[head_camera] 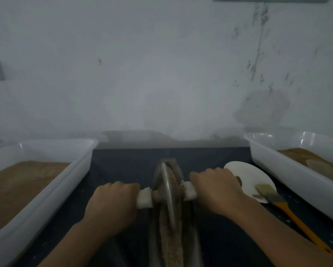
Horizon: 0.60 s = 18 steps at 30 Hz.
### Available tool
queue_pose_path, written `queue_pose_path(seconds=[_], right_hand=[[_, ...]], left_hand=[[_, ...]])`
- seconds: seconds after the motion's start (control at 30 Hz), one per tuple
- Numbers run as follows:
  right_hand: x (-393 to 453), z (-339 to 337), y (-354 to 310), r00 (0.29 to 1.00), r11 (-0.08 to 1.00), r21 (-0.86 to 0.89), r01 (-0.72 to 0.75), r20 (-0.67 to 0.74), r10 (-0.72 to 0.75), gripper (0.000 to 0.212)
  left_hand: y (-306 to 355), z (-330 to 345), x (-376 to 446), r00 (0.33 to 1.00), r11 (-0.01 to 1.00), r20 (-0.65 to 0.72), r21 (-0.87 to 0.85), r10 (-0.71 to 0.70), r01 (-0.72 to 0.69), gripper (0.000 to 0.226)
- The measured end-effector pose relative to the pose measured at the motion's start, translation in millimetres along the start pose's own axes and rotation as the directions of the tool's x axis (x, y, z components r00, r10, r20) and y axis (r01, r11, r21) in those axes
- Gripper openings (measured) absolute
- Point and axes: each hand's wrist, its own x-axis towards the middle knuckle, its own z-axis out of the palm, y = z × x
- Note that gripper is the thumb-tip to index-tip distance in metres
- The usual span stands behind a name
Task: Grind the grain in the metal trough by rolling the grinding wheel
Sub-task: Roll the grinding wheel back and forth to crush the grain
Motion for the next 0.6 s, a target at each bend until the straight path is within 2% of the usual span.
queue_pose_path(seconds=[0.1,0.2,0.27,0.33,0.4,0.47,0.5,0.6], right_hand=[[-2,-5,-2,1.000,1.000,0.001,-0.014,0.019,0.014,0.015],[-27,-14,-5,0.997,0.998,0.054,0.010,0.072,-0.014,0.016],[-42,-16,-8,0.997,0.997,0.046,0.070,0.031,-0.071,0.014],[-47,-18,-7,0.998,0.995,0.085,0.058,0.021,-0.060,0.014],[-48,-16,-7,0.992,0.986,0.168,0.016,0.122,-0.037,0.022],[-43,-8,-4,0.971,0.984,0.172,-0.038,0.241,-0.005,0.014],[-38,-2,-2,0.982,0.987,0.157,-0.035,0.191,0.004,0.011],[-16,2,0,1.000,0.995,0.103,-0.011,0.028,0.008,0.018]], left_hand=[[5,-7,-1,0.998,1.000,0.054,0.013,-0.016,0.016,0.015],[3,-13,-9,0.994,0.998,0.107,0.040,0.040,-0.044,0.020],[1,-12,-16,0.984,0.996,0.161,0.029,0.073,-0.079,0.021],[0,-12,-17,0.979,0.994,0.190,0.064,0.071,-0.084,0.027],[0,-14,-14,0.978,0.992,0.188,0.081,0.084,-0.101,0.026],[3,-16,-8,0.979,0.991,0.181,0.078,0.090,-0.105,0.024],[4,-16,-4,0.984,0.992,0.158,0.082,0.081,-0.095,0.024],[1,-6,7,0.998,0.998,0.061,0.053,0.023,-0.026,0.023]])
